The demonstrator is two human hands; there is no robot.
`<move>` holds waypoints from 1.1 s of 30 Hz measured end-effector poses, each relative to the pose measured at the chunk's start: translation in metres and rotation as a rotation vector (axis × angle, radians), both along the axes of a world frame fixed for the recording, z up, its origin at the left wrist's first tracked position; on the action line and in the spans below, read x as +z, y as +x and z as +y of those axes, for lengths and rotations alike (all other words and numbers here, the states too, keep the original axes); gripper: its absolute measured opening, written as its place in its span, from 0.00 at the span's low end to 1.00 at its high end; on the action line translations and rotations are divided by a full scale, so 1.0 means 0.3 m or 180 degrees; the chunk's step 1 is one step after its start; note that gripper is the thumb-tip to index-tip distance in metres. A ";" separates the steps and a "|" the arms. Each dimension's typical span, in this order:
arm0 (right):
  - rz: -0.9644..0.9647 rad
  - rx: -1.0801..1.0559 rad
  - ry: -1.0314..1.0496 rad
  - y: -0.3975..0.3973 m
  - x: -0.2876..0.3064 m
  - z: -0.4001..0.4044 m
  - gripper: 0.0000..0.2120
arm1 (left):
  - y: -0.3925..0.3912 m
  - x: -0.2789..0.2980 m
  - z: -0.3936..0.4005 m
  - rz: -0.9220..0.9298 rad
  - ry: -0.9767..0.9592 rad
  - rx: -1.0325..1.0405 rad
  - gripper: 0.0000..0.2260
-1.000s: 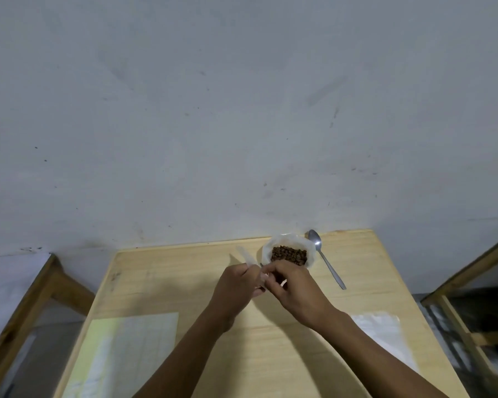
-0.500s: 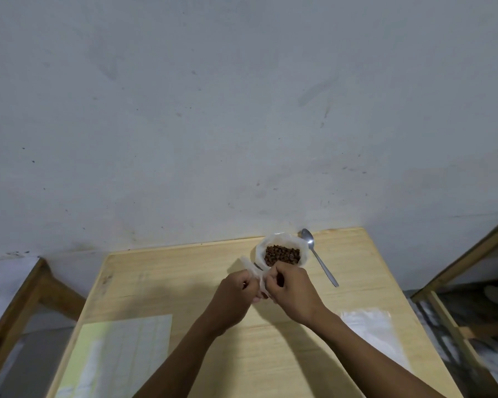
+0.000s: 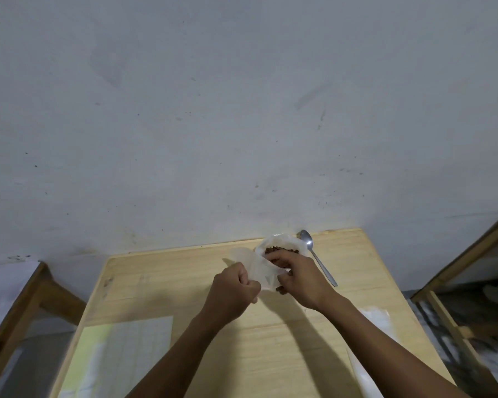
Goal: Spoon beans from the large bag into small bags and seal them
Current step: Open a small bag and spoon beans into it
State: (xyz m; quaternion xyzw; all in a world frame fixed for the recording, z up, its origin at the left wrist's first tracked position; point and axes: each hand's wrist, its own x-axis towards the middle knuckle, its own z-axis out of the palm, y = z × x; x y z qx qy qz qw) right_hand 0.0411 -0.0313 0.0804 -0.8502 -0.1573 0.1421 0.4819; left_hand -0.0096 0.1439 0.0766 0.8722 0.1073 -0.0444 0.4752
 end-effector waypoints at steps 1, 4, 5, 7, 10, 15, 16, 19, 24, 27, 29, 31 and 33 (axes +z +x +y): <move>-0.0053 0.0029 -0.0037 -0.002 0.009 -0.007 0.23 | -0.004 0.003 0.000 -0.0082 0.0123 -0.0017 0.08; -0.0052 0.0051 -0.0150 -0.013 0.017 -0.018 0.24 | -0.020 0.023 0.001 -0.0575 0.0321 -0.0265 0.21; 0.0072 0.0023 -0.0058 -0.017 0.020 -0.018 0.23 | -0.024 0.030 0.004 -0.0723 0.0351 -0.0395 0.25; 0.0417 -0.0062 0.0192 -0.022 0.030 -0.017 0.22 | -0.032 0.035 0.014 -0.0884 0.0444 -0.0696 0.26; 0.0769 -0.0200 0.0422 -0.026 0.070 -0.011 0.18 | -0.050 0.038 0.024 -0.0973 0.0478 -0.0956 0.24; 0.1210 -0.0506 0.0760 -0.050 0.117 0.011 0.14 | -0.058 0.076 0.048 -0.1007 0.1109 -0.1199 0.35; 0.1272 -0.0534 0.0788 -0.058 0.120 0.019 0.12 | -0.057 0.083 0.054 -0.1097 0.1172 -0.1144 0.34; 0.1337 -0.0694 0.0940 -0.086 0.140 0.052 0.10 | -0.059 0.101 0.075 -0.1347 0.1112 -0.0888 0.25; 0.1345 -0.1082 0.0916 -0.165 0.155 0.105 0.03 | -0.111 0.108 0.119 -0.1229 0.0841 -0.1084 0.25; 0.1431 -0.1151 0.0991 -0.214 0.162 0.151 0.05 | -0.135 0.112 0.167 -0.1217 0.0747 -0.1102 0.26; 0.1521 -0.1248 0.1139 -0.237 0.173 0.175 0.08 | -0.146 0.111 0.200 -0.1266 0.0678 -0.1051 0.22; 0.1677 -0.1215 0.1350 -0.255 0.179 0.182 0.13 | -0.156 0.111 0.226 -0.1283 0.0515 -0.0983 0.19; 0.1863 -0.1054 0.1591 -0.269 0.188 0.175 0.13 | -0.158 0.117 0.241 -0.1310 0.0350 -0.0925 0.20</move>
